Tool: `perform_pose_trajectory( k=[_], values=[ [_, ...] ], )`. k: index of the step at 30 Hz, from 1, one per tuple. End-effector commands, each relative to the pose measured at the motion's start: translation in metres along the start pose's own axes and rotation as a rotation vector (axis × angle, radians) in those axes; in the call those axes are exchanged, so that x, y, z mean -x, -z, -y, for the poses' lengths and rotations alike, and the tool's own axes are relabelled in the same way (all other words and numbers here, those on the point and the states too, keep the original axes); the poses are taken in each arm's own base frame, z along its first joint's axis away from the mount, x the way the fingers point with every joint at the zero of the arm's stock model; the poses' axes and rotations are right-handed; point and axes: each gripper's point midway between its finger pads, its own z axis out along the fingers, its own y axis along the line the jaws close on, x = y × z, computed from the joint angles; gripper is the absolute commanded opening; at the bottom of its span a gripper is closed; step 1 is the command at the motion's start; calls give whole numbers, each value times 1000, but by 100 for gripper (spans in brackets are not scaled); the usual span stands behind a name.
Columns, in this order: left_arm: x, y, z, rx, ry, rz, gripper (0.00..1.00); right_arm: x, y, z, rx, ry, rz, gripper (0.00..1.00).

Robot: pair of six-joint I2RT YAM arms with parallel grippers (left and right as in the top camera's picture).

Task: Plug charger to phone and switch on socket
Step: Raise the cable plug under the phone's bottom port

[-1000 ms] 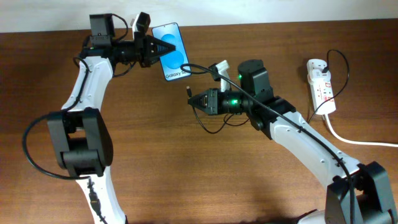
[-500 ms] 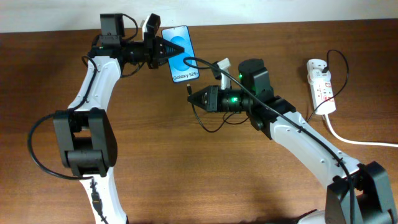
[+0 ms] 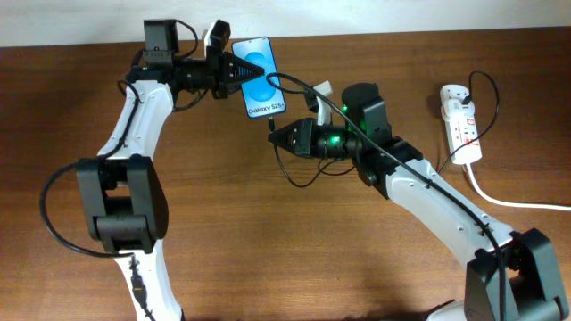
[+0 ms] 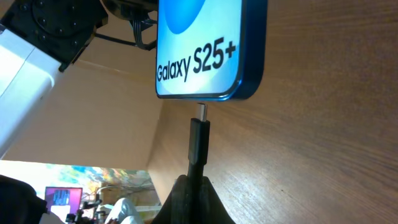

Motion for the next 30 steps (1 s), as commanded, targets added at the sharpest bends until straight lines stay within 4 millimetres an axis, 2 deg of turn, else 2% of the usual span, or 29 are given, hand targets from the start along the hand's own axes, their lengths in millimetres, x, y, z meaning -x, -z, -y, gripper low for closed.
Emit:
perform_pose_trajectory(
  k=[1,10,15,22,30],
  values=[
    [-4,3,14,-52,-19,-32,0,-1,-2,-3,19,-26,-13,4],
    [-3,3,15,-56,-12,-35,0,5,-1,-12,53,-8,4,4],
    [1,2,10,-23,-12,-10,0,-1,-1,-15,76,-10,-26,4],
    [3,3,9,-15,-27,-2,0,-9,-1,-11,64,-48,-62,4],
    [3,3,9,-16,-27,-3,0,2,2,-9,60,-19,-18,4]
  ],
)
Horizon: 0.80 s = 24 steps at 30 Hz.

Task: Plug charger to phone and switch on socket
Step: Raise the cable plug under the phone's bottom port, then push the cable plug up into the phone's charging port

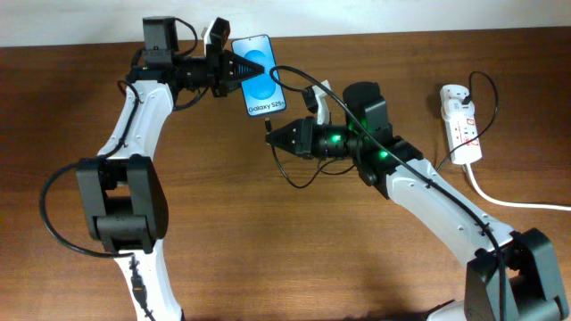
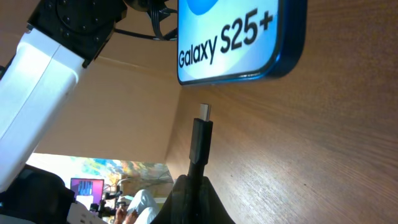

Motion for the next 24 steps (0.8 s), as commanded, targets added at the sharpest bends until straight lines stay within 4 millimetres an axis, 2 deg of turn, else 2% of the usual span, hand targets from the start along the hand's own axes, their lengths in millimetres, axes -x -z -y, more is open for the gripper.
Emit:
perform_pose_trajectory(
  k=[1,11,16,19,24],
  values=[
    [0,3,7,-15,-22,-6,0,4,0,3,-5,21,12,4],
    [-1,3,8,-21,-21,-11,0,7,-2,9,-21,18,22,4],
    [-1,3,8,-21,-21,-10,0,6,-2,6,-5,26,15,4],
    [-1,3,8,-21,-21,-11,0,6,-2,-3,34,63,5,4],
    [-2,3,10,-30,-20,-17,0,7,-2,-2,28,70,11,4]
  ],
)
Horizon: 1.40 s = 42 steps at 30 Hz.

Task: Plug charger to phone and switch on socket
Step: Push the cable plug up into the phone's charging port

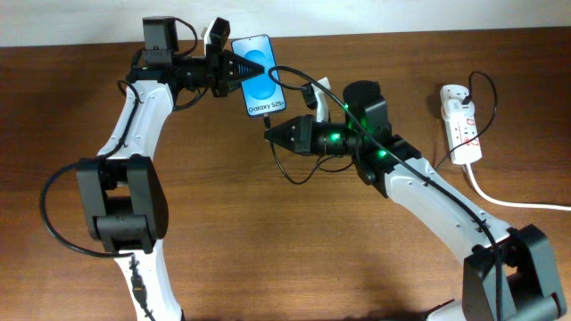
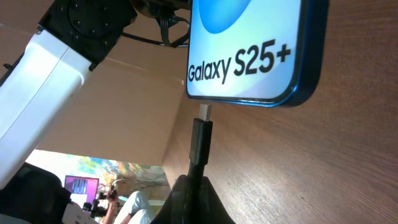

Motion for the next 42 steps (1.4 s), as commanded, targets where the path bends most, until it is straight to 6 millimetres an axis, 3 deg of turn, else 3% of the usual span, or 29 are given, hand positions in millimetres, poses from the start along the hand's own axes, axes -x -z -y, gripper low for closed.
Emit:
perform_pose_trajectory(
  k=[1,9,17,42],
  values=[
    [-3,3,11,-36,-20,-22,0,0,0,0,8,19,-7,4],
    [-5,3,13,-51,-20,-33,0,-1,0,3,-4,19,-11,4],
    [-5,3,13,-51,-20,-33,0,13,13,13,-25,6,31,4],
    [-9,-13,13,-42,5,-55,0,6,6,10,-23,10,15,4]
  ],
)
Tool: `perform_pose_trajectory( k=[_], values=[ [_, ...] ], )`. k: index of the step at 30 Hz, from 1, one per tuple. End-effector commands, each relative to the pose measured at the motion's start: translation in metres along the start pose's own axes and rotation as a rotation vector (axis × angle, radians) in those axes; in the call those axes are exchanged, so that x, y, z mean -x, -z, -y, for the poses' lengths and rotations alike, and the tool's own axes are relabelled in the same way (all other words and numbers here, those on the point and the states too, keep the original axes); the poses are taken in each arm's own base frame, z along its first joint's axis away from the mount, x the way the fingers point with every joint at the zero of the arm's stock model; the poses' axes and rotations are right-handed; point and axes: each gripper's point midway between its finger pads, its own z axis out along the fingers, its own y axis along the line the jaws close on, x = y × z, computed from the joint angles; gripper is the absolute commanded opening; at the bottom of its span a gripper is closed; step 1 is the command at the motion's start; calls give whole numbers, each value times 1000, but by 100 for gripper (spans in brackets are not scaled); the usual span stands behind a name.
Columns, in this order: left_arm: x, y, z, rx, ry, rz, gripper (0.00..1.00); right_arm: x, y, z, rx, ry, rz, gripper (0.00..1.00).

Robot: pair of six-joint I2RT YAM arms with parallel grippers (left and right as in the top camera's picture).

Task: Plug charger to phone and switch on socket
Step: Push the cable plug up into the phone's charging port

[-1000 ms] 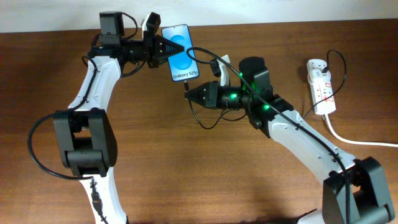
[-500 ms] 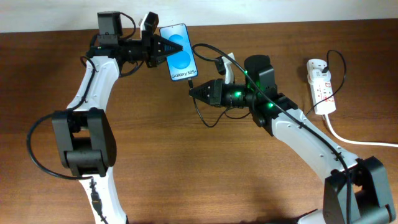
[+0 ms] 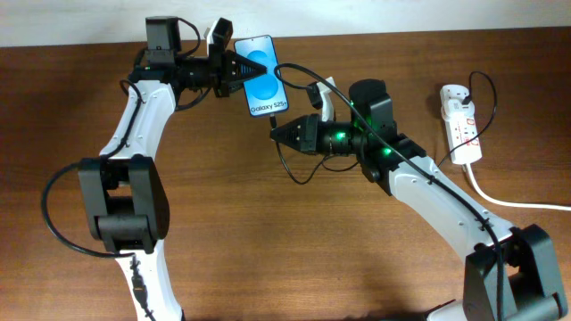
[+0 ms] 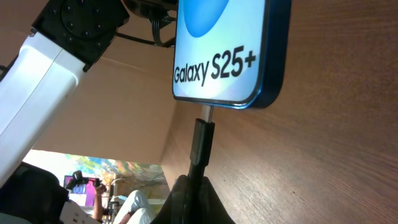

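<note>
A blue phone (image 3: 260, 76) with a lit "Galaxy S25+" screen (image 4: 217, 56) lies at the back of the wooden table. My left gripper (image 3: 234, 68) is shut on the phone's left edge. My right gripper (image 3: 278, 131) is shut on the black charger plug (image 4: 201, 142), just below the phone's bottom edge. The plug's metal tip (image 4: 206, 112) meets the phone's bottom edge at the port; how deep it sits cannot be told. The black charger cable (image 3: 294, 169) loops across the table. The white socket strip (image 3: 460, 122) lies at the right, away from both grippers.
A white mains cord (image 3: 508, 201) runs from the socket strip to the right edge. Bare wooden table (image 3: 268, 250) spreads in front of the arms. The far table edge and wall are just behind the phone.
The phone and my right gripper both sit slightly further right. The plug tip, which met the bottom edge left of its middle, now meets it nearer the middle.
At first the plug tip touched the phone's bottom edge. A second later it stood apart from the phone with a clear gap. Then it was back against the edge, off to the left, and now it meets the edge near the middle. The left gripper held the phone throughout.
</note>
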Motion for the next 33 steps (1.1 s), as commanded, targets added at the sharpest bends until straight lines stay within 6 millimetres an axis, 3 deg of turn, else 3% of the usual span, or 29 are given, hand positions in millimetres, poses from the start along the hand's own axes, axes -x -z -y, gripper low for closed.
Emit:
perform_pose_trajectory(
  k=[1,12,18,26,33],
  values=[
    [-8,-7,12,-42,-7,-45,0,3,-2,2,-12,16,15,4],
    [-8,-8,12,-42,-8,-47,0,5,-3,4,-27,16,30,4],
    [-16,-25,15,-50,-9,-84,0,13,-2,-1,-11,30,60,4],
    [-19,-30,16,-59,-9,-99,0,25,3,2,-28,31,109,4],
    [-30,-51,20,-67,-11,-144,0,33,11,6,-33,27,134,4]
  ],
)
